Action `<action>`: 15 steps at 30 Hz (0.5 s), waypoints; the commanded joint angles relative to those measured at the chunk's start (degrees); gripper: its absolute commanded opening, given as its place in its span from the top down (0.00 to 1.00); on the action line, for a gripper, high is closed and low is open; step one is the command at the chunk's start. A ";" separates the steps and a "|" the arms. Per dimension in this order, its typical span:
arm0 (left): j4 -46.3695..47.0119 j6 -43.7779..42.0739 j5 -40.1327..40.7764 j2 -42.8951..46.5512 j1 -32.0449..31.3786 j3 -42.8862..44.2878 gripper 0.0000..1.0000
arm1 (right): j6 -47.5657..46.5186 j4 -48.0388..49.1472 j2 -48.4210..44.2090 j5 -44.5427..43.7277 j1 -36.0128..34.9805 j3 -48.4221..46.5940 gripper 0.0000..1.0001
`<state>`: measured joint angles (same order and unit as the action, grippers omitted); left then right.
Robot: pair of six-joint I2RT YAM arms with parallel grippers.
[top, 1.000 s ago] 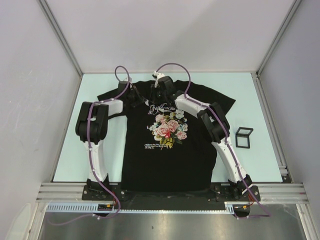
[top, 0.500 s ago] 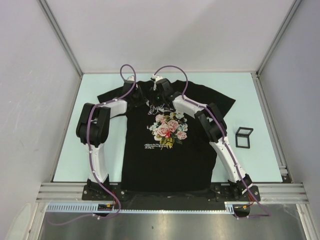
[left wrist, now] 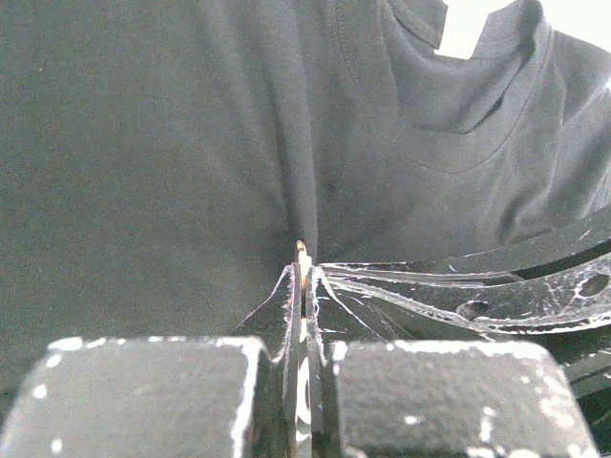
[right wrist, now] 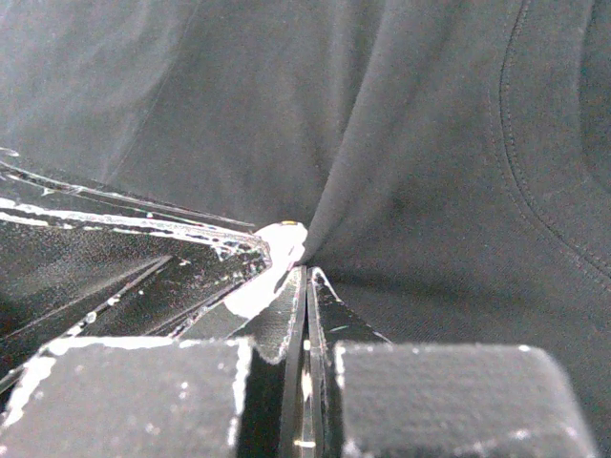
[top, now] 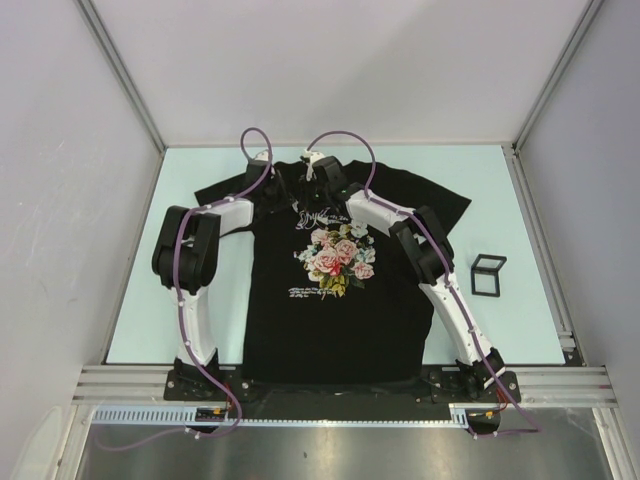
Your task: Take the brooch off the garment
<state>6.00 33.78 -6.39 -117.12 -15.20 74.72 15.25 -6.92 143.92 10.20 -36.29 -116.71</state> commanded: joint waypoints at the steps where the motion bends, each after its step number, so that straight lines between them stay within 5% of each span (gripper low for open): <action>1: 2.26 -1.26 -5.73 -0.12 -0.44 3.50 1.00 | -1.71 4.10 -0.04 4.92 -1.32 -1.24 1.00; 15: -3.53 -4.51 -11.54 -2.50 -2.02 5.88 1.00 | -3.56 4.63 0.66 7.38 -1.24 -3.35 1.00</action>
<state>3.18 29.65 -11.35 -119.20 -14.66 78.56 11.62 -6.35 144.24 12.27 -35.88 -116.75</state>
